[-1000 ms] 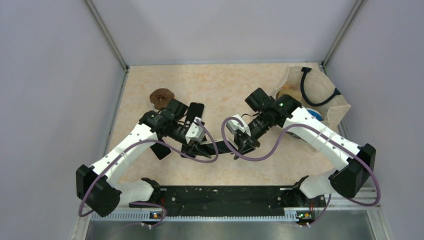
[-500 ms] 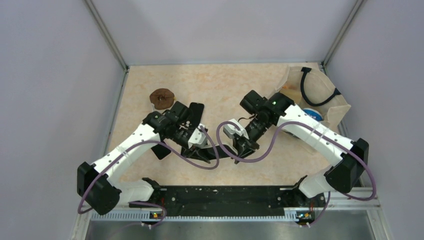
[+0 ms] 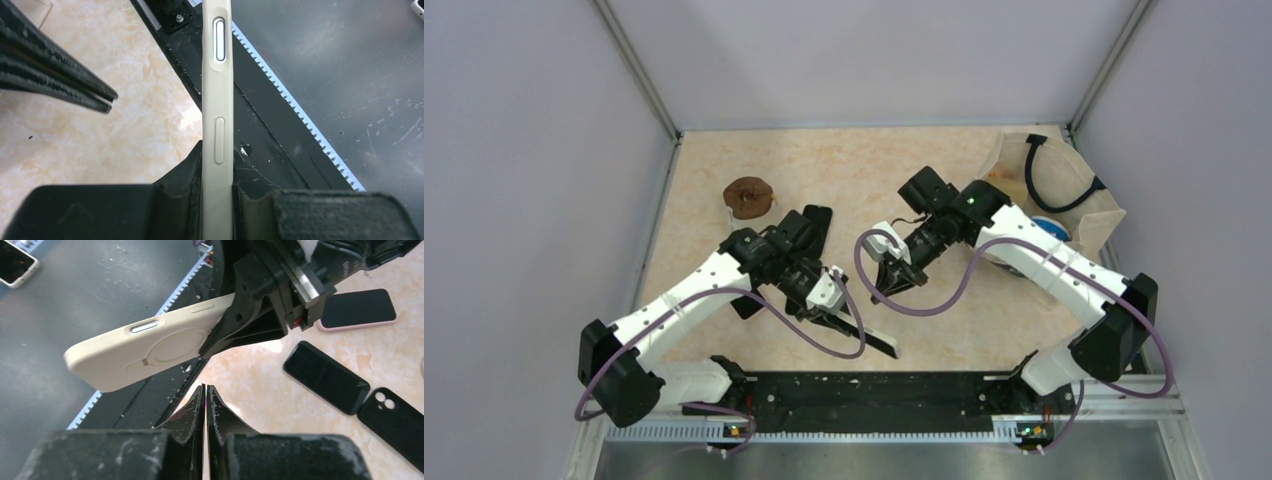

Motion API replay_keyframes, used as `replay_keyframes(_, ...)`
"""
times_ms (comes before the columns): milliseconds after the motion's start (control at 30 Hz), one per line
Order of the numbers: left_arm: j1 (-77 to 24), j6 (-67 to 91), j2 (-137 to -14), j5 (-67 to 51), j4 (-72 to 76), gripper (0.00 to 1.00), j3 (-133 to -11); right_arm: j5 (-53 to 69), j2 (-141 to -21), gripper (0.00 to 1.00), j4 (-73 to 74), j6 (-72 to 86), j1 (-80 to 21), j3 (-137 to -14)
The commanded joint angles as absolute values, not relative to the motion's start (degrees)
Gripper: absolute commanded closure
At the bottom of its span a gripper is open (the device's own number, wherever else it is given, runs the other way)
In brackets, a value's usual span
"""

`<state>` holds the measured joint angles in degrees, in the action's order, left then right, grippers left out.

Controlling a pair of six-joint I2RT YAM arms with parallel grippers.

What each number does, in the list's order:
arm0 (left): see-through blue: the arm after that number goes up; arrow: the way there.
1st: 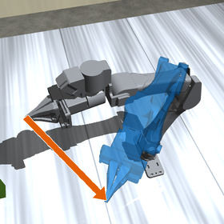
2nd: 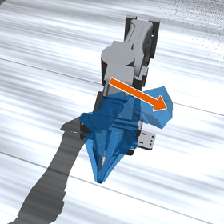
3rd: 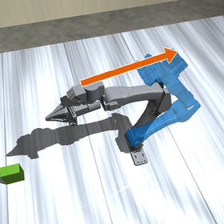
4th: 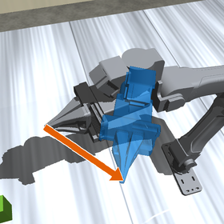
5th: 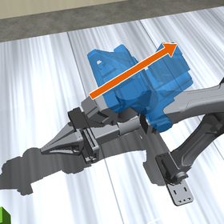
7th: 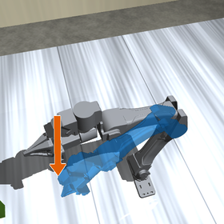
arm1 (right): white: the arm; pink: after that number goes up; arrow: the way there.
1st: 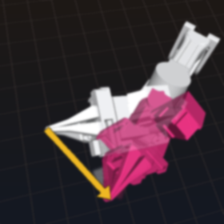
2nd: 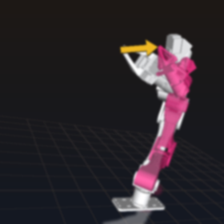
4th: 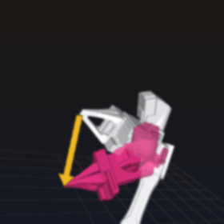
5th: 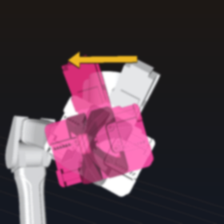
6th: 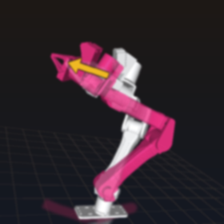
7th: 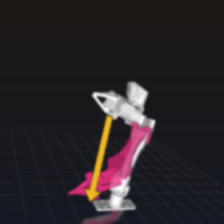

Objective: Take the phone out of the phone case
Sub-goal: Remove the phone case from the phone.

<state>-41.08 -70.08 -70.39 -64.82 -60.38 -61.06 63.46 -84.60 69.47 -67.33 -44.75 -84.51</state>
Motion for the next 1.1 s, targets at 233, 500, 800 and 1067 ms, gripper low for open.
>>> replay_keyframes(233,-33.15,-50.41,-65.70,-70.22,-44.55,1.00,-60.51,45.40,-74.92,0.78,36.80,-34.66,-39.27,-77.28)
replay_keyframes(500,-25.91,-25.87,-62.47,-65.87,-29.02,1.00,-63.21,37.97,-68.26,0.47,22.76,-21.38,-30.93,-74.33)
replay_keyframes(800,-24.98,-7.79,-62.10,-57.46,-18.62,1.00,-65.99,37.18,-68.53,0.35,22.81,-19.27,-28.41,-73.88)
replay_keyframes(1067,-24.90,-4.49,-61.65,-58.67,-14.37,1.00,-63.84,41.84,-68.62,0.35,27.33,-23.13,-27.87,-72.75)
